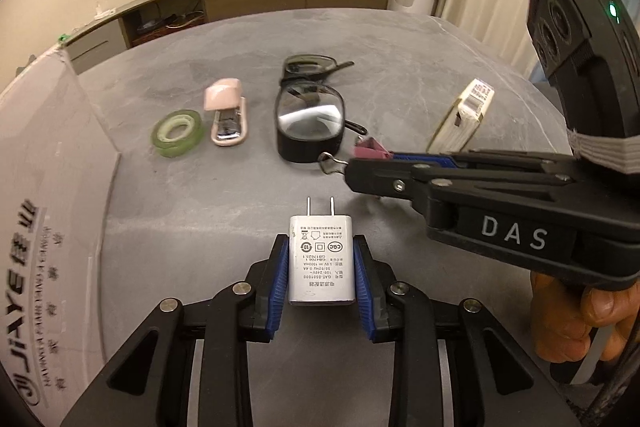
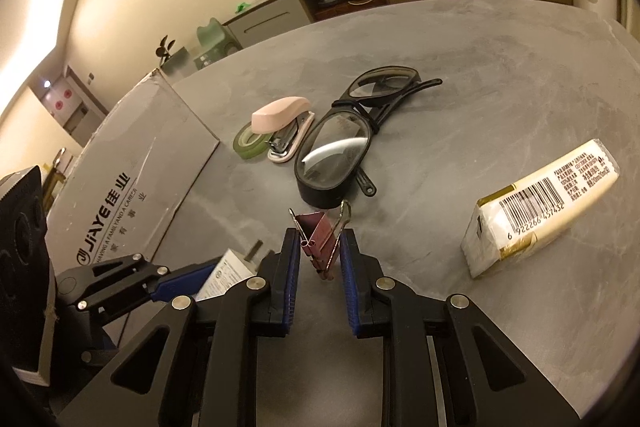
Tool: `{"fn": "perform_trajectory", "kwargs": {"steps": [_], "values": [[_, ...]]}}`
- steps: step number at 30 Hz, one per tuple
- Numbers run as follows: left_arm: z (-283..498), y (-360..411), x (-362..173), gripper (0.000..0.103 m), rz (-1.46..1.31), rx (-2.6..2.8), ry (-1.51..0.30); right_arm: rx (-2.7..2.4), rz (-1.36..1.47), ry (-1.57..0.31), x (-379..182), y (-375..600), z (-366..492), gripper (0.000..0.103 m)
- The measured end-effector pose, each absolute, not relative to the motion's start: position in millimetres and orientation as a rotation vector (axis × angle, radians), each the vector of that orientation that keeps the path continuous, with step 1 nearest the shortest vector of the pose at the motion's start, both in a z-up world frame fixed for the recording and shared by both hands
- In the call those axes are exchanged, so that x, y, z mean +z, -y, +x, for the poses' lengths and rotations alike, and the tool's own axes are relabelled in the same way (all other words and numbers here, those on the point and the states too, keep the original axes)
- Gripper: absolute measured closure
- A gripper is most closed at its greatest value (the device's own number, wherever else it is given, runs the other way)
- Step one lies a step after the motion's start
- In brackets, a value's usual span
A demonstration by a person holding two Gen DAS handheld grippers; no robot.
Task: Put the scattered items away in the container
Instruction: 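Carry the charger plug and binder clip over the white box with both tools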
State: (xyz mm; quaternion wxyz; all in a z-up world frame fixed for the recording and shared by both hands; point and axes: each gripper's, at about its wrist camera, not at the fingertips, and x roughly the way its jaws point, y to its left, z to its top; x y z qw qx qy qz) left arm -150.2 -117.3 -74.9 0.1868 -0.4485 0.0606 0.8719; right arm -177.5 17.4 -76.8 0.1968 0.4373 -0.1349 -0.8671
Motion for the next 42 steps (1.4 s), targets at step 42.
{"fn": "perform_trajectory", "kwargs": {"steps": [42], "values": [[-39.2, 173.2, 55.5, 0.071, -1.032, 2.763, -0.154, -2.423, 0.960, 0.257, 16.2, 36.6, -55.7, 0.082]]}}
